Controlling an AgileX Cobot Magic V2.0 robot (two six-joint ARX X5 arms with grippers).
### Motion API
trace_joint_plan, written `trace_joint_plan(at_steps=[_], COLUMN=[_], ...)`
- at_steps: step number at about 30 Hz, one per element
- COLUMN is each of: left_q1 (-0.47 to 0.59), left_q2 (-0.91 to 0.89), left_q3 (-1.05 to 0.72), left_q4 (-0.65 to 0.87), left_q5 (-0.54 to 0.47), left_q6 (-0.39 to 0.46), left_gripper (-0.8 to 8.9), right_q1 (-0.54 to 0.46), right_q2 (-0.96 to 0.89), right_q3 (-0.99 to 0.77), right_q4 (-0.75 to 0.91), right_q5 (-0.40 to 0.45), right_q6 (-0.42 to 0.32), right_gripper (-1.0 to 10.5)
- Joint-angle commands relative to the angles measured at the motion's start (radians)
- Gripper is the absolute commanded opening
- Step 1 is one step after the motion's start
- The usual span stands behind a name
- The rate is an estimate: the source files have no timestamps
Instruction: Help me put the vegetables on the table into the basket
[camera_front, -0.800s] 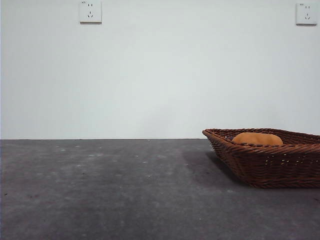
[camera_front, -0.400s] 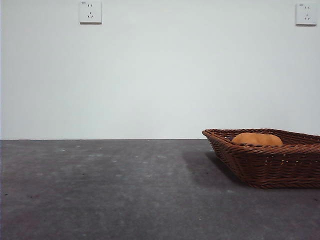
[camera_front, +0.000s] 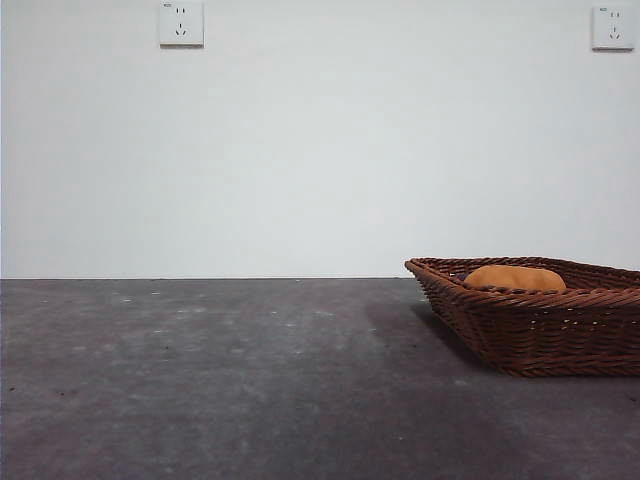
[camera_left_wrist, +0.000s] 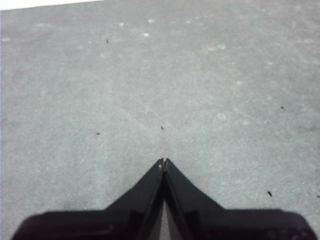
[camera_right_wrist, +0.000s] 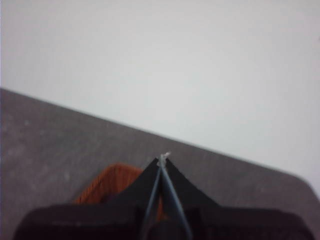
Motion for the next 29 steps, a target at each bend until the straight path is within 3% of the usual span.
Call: trace_joint_plan(at_steps=[1,6,13,29], left_q1=[0.004,0.004,0.004,0.004], left_q2=[0.006,0.008,0.008,0.008], left_q3=[-0.011,-0.011,-0.011,-0.01], left_q4=[0.01,0.011,0.011,0.011], left_q5=[0.0,0.0,0.0,0.0], left_q6=[-0.01,-0.01,-0.01,-0.01], left_gripper=[-0.04,-0.04,-0.04,-0.04], right_q1=[-0.002,-0.001,0.0,0.0], right_q2=[-0.061,-0.153,-0.21,-0.21], right_q3=[-0.159,-0.35,-0.514,-0.579], right_q4=[0.067,0.134,0.151,0.164], right_q5=[0.013,0.032,0.031,0.032], right_q6=[0.016,0.068,0.071,0.089], right_gripper=[0.0,0.0,0.0,0.0])
